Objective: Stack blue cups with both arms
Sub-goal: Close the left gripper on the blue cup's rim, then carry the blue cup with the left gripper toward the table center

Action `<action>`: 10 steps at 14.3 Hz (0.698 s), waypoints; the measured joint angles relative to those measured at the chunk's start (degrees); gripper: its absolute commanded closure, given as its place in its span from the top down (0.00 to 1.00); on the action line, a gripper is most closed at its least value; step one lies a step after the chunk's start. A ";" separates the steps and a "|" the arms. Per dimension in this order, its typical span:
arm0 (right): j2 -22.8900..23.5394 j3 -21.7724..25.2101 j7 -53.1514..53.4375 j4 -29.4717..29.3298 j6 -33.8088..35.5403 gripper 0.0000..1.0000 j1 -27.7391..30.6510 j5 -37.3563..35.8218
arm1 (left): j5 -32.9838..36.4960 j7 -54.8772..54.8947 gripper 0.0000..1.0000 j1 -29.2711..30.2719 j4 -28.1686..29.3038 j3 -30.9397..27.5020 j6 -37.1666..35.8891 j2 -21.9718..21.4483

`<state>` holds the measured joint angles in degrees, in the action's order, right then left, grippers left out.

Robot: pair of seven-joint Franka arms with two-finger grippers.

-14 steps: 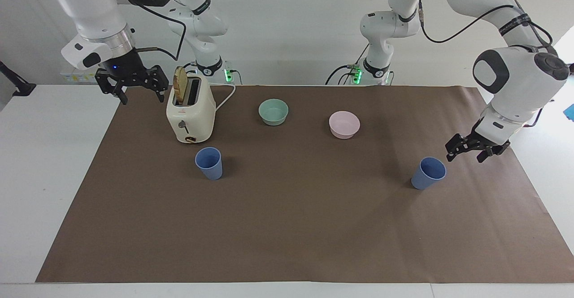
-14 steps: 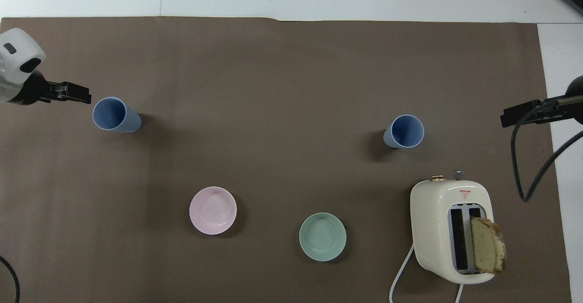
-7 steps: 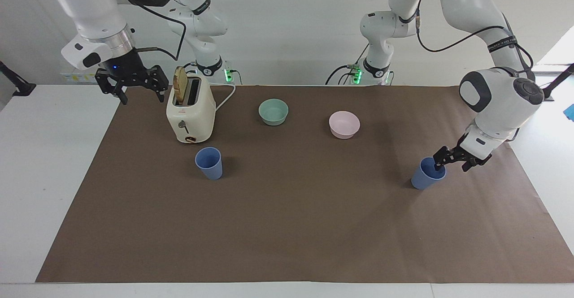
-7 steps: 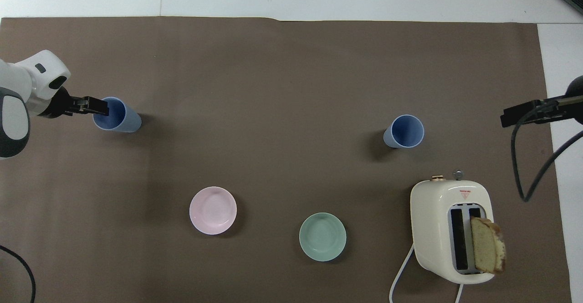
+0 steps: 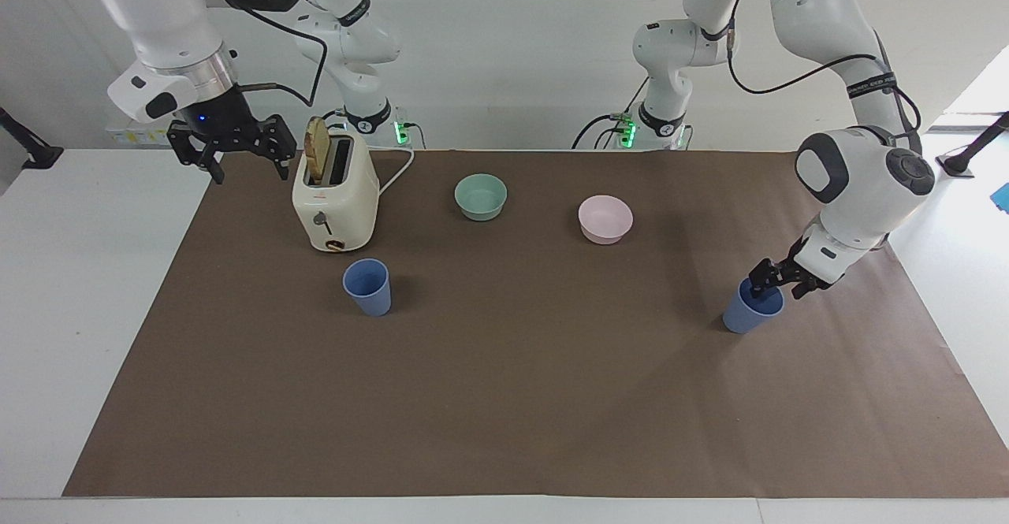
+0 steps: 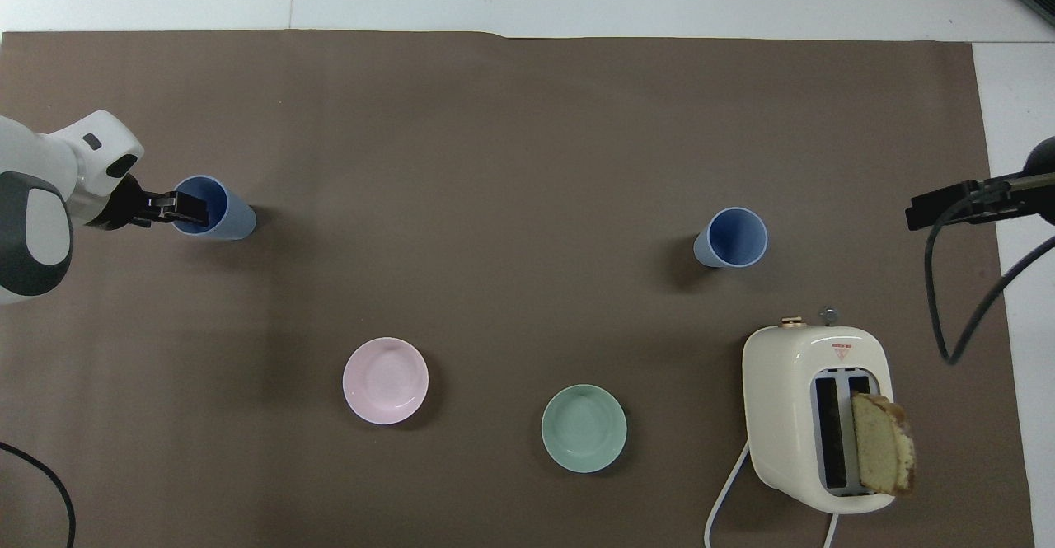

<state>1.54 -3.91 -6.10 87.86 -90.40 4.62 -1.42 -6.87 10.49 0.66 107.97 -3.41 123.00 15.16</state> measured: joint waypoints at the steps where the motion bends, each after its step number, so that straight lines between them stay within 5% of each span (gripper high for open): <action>1: 0.00 0.00 0.00 0.00 0.00 1.00 0.00 0.00 | 0.00 -0.41 0.49 0.00 0.20 0.04 0.01 -0.14; 3: 0.00 0.00 0.00 0.00 0.00 1.00 0.00 0.00 | -0.01 -0.93 0.16 0.00 0.36 0.09 0.01 -0.31; 5: 0.00 0.00 0.00 0.00 0.00 1.00 0.00 0.00 | -0.01 -1.03 0.00 0.00 0.37 0.11 0.01 -0.35; 10: 0.00 0.00 0.00 0.00 0.00 1.00 0.00 0.00 | -0.33 -1.09 0.00 -0.14 0.42 0.41 -0.04 -0.80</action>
<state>1.54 -3.91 -6.10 87.86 -90.40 4.62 -1.42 -7.20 9.40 0.52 108.39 -3.00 122.96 14.36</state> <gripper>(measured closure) 0.000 0.943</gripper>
